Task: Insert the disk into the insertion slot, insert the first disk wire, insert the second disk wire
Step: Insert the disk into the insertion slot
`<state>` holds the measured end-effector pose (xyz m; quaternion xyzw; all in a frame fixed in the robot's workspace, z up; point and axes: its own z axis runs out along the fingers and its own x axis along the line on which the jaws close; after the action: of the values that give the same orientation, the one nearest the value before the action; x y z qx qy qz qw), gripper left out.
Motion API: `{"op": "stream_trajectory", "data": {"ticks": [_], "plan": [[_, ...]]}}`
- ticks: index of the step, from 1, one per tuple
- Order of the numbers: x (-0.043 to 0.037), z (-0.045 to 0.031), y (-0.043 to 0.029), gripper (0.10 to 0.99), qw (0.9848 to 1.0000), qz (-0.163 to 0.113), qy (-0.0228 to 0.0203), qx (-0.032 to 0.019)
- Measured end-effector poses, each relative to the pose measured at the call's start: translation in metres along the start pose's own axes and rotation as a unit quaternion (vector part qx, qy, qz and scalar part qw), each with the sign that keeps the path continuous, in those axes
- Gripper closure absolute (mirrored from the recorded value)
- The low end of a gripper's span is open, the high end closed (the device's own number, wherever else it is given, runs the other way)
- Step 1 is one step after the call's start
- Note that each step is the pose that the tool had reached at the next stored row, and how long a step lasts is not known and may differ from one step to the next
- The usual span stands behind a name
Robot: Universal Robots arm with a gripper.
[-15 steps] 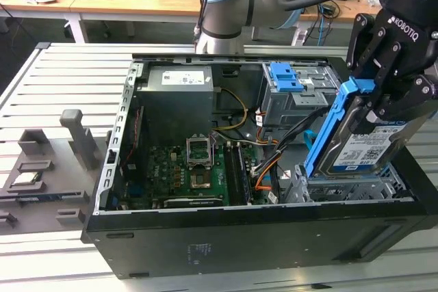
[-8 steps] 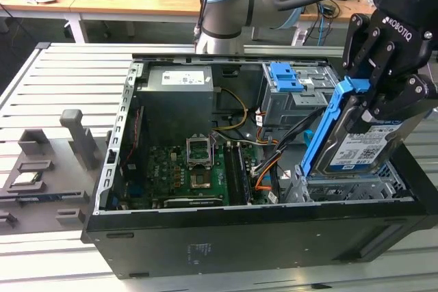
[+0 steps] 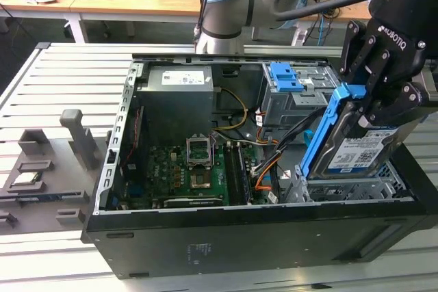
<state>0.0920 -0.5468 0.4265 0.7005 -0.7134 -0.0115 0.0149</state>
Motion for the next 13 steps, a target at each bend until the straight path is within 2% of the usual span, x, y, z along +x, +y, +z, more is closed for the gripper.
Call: {"op": "stream_trajectory", "data": {"ticks": [8, 13], "plan": [[-0.0001, 0.0105, -0.0004, 0.722, 1.0000, 0.000, -0.0001, 0.0000], [-0.0001, 0.0141, -0.0005, 0.722, 1.0000, 0.000, -0.0001, 0.0000]]}}
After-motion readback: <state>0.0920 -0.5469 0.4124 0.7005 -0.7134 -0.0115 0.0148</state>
